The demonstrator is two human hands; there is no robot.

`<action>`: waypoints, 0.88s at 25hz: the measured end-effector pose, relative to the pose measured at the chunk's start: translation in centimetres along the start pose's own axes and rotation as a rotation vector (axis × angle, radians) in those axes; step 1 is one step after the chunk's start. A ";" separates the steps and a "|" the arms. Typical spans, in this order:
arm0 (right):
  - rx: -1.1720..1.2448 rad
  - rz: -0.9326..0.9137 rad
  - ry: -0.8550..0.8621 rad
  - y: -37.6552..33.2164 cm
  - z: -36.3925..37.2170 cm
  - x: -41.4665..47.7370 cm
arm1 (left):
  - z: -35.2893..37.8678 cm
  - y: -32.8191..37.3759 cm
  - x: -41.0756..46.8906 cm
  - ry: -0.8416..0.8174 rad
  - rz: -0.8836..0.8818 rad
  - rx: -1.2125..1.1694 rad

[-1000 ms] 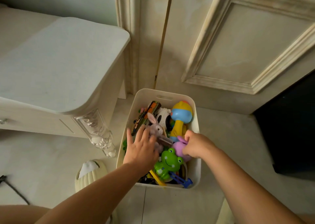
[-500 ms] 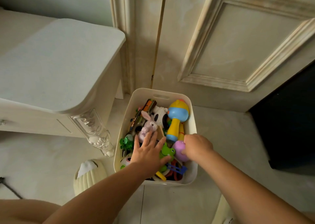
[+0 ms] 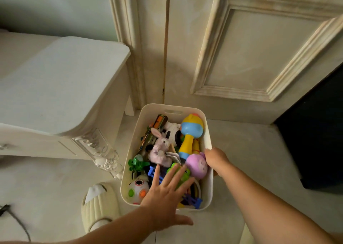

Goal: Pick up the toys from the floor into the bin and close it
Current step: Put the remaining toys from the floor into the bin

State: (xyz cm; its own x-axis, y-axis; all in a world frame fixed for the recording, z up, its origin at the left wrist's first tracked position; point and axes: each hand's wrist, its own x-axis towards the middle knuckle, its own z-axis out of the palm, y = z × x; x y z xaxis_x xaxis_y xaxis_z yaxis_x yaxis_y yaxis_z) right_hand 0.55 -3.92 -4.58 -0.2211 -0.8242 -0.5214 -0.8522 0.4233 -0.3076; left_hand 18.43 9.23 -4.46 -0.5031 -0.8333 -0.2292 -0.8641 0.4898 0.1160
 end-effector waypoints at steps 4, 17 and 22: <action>0.239 0.101 0.069 1.4 0.3 -0.4 | 0.1 -2.3 0.8 0.015 0.006 0.085; 1.525 0.620 -0.024 3.3 4.2 -7.2 | -4.2 -6.5 4.4 0.372 -0.474 -0.461; 1.516 0.628 -0.174 3.3 3.7 -9.4 | -2.0 -2.4 5.0 0.130 -0.190 -0.278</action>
State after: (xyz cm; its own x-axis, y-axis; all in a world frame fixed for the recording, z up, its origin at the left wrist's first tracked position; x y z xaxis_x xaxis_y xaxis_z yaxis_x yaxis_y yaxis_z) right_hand 1.62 6.61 -3.66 -0.1891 -0.3874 -0.9023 0.5784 0.6986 -0.4212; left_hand 17.98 3.39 -3.97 -0.3154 -0.9372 -0.1489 -0.9047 0.2496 0.3453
